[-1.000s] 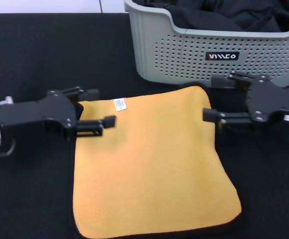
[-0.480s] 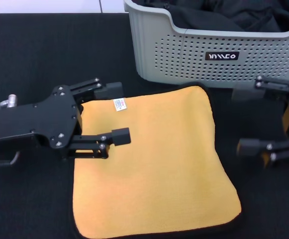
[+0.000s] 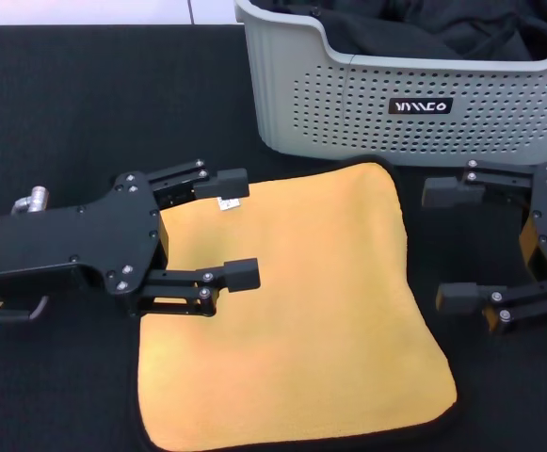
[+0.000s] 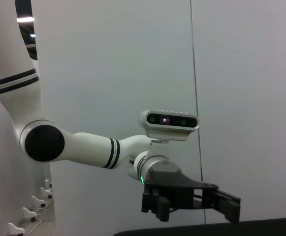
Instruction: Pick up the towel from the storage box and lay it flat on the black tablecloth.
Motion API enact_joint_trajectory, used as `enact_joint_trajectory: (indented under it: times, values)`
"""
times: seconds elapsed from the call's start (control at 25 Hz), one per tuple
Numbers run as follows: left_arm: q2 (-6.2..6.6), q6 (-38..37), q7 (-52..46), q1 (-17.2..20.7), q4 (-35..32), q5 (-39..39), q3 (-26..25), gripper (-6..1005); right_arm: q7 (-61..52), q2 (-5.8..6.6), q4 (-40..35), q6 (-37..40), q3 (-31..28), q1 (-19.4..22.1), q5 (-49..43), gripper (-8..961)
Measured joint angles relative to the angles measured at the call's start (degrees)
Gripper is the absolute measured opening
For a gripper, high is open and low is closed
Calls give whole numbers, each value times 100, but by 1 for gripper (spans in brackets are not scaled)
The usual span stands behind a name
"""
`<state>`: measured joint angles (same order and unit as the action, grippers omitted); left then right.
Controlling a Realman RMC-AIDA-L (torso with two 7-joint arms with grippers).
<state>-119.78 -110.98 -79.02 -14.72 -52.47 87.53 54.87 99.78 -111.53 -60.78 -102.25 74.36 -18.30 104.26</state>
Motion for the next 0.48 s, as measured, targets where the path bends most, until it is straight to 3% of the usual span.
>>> enact_joint_trajectory:
  times: [0.48]
  values:
    - [-1, -10, 13, -28, 0, -8, 15, 888, 42, -88, 41, 33, -32, -18, -62, 868]
